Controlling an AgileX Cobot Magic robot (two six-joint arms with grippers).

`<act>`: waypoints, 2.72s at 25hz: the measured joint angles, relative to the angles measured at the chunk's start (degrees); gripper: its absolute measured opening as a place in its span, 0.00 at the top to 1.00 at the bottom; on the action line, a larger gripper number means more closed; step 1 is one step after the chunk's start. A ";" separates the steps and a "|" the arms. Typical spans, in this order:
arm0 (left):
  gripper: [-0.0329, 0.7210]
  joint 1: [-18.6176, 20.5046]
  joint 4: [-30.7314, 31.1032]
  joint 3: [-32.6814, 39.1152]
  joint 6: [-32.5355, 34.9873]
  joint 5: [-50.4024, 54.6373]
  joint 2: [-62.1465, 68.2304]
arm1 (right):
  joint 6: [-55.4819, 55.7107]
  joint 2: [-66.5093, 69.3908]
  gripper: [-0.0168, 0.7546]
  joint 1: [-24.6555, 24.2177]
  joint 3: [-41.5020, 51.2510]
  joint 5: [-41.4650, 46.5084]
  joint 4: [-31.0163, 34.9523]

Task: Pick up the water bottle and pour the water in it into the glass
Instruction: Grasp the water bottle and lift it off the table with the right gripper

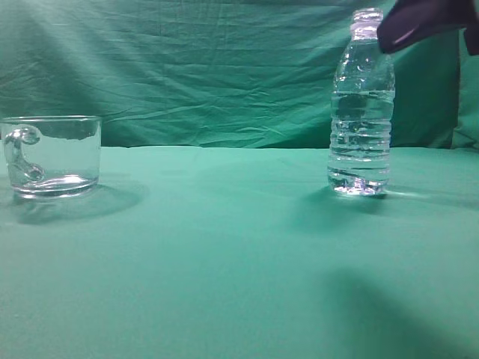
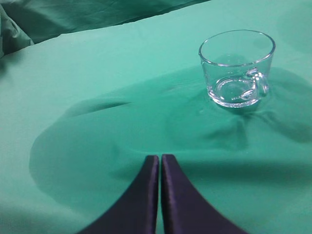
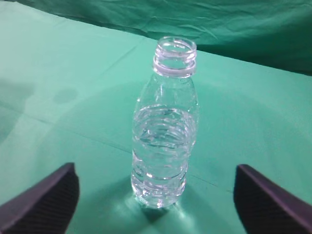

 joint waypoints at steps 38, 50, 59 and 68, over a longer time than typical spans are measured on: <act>0.96 0.00 0.00 0.00 0.00 0.00 0.00 | 9.76 21.41 0.20 0.00 -7.68 -13.75 0.25; 0.96 0.00 0.00 0.00 0.00 0.00 0.00 | 12.51 31.88 0.20 0.00 -12.28 -24.55 0.48; 0.96 0.00 0.00 0.00 0.00 0.00 0.00 | 12.53 36.36 0.28 0.00 -17.01 -25.96 0.38; 0.96 0.00 0.00 0.00 0.00 0.00 0.00 | 12.53 37.28 0.43 0.00 -17.47 -26.78 0.48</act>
